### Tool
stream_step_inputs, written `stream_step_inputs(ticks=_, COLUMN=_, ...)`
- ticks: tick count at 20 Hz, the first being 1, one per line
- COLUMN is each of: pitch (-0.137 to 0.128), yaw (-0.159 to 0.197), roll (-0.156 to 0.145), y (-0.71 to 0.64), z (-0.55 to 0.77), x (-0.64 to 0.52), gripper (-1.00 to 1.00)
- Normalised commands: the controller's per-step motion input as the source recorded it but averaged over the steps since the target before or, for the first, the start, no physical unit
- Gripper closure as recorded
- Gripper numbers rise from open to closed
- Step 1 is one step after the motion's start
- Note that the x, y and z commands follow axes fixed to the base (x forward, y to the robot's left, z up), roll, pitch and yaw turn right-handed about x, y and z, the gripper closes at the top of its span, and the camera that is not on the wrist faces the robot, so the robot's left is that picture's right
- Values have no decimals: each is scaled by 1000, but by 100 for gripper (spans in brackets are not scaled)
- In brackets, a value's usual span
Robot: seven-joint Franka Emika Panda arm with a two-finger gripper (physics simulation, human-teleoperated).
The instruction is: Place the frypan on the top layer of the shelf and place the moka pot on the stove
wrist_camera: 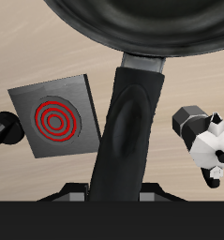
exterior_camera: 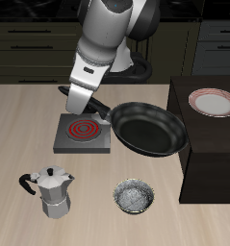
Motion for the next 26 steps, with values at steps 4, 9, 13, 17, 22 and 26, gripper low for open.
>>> stream_step_inputs(ticks=4, pitch=-14, yaw=-9, roll=29, y=193, z=51, x=42, gripper=100)
stream_step_inputs(ticks=9, pitch=3, yaw=-6, roll=14, y=120, z=-38, x=61, gripper=100)
stream_step_inputs(ticks=13, pitch=-7, yaw=-16, roll=33, y=248, z=3, x=-5, gripper=100)
stream_step_inputs(ticks=17, pitch=-5, yaw=10, roll=14, y=115, z=-5, x=20, gripper=100)
stream_step_inputs(ticks=22, pitch=4, yaw=-4, roll=-16, y=-98, z=-7, x=67, gripper=100)
stream_step_inputs(ticks=26, pitch=-3, yaw=1, roll=-23, y=-100, z=-38, x=72, gripper=100)
